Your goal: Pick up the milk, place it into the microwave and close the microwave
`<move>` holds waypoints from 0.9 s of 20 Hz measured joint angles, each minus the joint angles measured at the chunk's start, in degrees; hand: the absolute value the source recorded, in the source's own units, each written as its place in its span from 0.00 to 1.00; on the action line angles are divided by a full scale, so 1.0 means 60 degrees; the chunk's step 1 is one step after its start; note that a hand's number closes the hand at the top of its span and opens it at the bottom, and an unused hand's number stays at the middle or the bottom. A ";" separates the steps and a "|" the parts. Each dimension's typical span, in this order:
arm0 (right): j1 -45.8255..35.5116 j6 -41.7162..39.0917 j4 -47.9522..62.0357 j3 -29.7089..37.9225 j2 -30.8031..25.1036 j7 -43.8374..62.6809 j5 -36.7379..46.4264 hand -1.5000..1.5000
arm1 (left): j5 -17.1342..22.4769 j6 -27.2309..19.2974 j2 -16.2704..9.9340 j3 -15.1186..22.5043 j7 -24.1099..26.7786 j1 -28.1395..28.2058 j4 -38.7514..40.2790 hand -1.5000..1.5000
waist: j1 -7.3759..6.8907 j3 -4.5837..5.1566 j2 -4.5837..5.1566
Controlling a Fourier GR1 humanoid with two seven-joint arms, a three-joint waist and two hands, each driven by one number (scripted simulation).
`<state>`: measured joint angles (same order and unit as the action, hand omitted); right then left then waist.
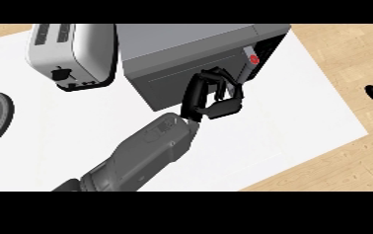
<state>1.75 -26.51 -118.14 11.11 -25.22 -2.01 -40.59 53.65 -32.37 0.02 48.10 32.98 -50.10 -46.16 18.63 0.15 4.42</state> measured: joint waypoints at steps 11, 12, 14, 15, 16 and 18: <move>-0.0258 -0.0035 0.0015 0.0212 -0.0370 0.0301 -0.0639 0.00 | 0.0438 0.0100 0.0002 0.0177 0.0557 -0.0089 0.0161 1.00 | 0.0018 -0.0014 0.0022; -0.0270 -0.0073 0.0002 0.0184 -0.0388 0.0324 -0.0713 0.00 | 0.0480 0.0086 0.0001 0.0187 0.0605 -0.0092 0.0170 1.00 | 0.0028 -0.0017 0.0022; -0.0320 -0.0147 -0.0018 0.0131 -0.0452 0.0390 -0.0872 0.00 | 0.0560 0.0097 0.0001 0.0242 0.0654 -0.0127 0.0198 1.00 | 0.0015 -0.0017 0.0025; -0.0334 -0.0182 -0.0015 0.0106 -0.0479 0.0423 -0.0961 0.00 | 0.0607 0.0117 0.0002 0.0268 0.0684 -0.0143 0.0211 1.00 | 0.0006 -0.0017 0.0028; -0.0336 -0.0228 -0.0021 0.0096 -0.0514 0.0449 -0.1049 0.00 | 0.0650 0.0102 0.0001 0.0279 0.0723 -0.0144 0.0231 1.00 | 0.0020 -0.0020 0.0018; -0.0385 -0.0305 -0.0040 0.0057 -0.0579 0.0501 -0.1191 0.00 | 0.0723 0.0110 0.0001 0.0326 0.0795 -0.0171 0.0260 1.00 | 0.0015 -0.0021 0.0022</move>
<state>-0.55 -28.34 -118.38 11.46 -28.70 0.99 -47.74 57.99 -31.71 0.03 50.06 37.75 -51.13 -44.59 18.72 0.02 4.55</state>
